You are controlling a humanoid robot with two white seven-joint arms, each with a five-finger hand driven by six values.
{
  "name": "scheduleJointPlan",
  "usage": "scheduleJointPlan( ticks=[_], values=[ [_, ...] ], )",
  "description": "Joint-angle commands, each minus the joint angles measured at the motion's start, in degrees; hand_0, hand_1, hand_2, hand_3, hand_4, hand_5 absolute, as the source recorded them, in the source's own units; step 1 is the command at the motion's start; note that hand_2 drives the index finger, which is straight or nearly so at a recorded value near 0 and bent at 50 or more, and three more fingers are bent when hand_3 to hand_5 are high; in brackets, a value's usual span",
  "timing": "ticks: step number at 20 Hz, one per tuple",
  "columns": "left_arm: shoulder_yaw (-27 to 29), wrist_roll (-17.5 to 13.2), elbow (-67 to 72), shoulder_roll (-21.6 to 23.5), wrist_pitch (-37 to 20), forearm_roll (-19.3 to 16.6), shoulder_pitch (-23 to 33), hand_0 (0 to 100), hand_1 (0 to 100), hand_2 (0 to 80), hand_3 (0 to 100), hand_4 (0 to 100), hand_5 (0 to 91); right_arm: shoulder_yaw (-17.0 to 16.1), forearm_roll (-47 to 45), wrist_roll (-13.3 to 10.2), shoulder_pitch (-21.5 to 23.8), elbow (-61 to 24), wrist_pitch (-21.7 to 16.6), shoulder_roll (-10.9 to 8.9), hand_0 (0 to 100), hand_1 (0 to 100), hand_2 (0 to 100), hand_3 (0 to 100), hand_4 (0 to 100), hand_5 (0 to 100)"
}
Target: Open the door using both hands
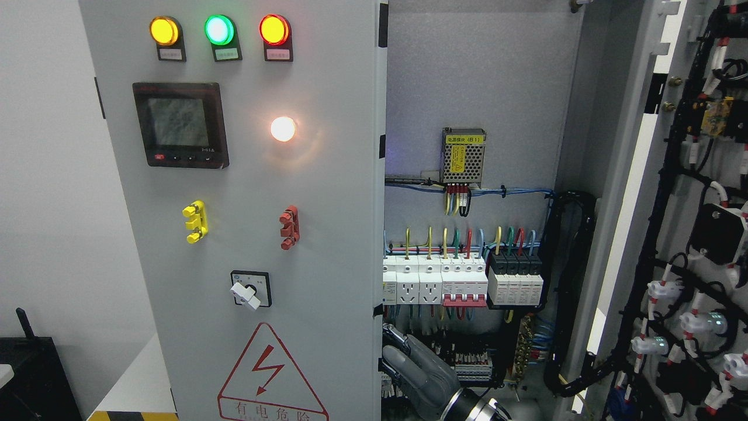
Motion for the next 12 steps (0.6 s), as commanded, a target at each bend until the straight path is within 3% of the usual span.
scheduleJointPlan(
  ticks=[1,6,12],
  values=[
    [0.06,-0.01,0.00,0.00,0.00,0.01,1.58,12,39,0.0,0,0,0.0,0.49,-0.54,1.47,0.02,-0.07,-0.04,0.79,12,39,0,0,0,0],
    [-0.02,-0.01,0.00,0.00,0.00,0.01,1.58,12,39,0.0,0,0,0.0,1.37,-0.62,4.28,-0.07,-0.07,-0.04,0.79,12,39,0,0,0,0],
    [0.06,-0.01,0.00,0.00,0.00,0.01,1.58,12,39,0.0,0,0,0.0,1.54,-1.42,4.73,-0.25,-0.07,-0.04,0.87,12,39,0,0,0,0]
  ],
)
